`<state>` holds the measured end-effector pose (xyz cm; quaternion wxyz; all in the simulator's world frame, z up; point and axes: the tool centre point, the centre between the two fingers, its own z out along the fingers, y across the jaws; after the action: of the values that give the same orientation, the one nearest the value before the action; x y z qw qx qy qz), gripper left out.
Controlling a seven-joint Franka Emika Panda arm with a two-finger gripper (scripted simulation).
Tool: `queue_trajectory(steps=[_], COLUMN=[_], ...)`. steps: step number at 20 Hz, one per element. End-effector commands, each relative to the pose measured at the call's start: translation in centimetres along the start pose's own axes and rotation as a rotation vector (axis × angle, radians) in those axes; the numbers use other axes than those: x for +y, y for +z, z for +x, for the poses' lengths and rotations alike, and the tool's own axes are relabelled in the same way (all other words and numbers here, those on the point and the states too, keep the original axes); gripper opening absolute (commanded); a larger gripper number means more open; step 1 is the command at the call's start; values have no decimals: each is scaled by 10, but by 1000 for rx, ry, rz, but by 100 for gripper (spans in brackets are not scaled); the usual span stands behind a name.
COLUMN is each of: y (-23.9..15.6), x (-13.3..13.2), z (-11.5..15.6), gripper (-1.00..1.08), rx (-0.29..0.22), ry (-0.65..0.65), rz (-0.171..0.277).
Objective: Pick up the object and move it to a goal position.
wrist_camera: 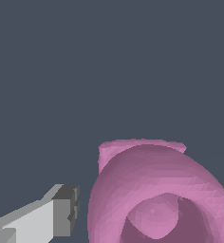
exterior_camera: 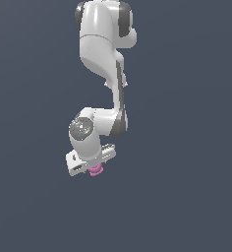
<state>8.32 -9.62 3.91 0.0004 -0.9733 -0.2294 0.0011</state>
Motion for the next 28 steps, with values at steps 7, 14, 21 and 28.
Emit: queue_trajectory(steps=[7, 14, 21, 28], y=[0, -1, -12, -41], x=[1, 1, -2, -10], z=[1, 1, -4, -18], gripper=[-100, -100, -100, -100], rx=[2, 2, 2, 2], ry=[0, 0, 0, 0], rz=[-1, -1, -1, -1])
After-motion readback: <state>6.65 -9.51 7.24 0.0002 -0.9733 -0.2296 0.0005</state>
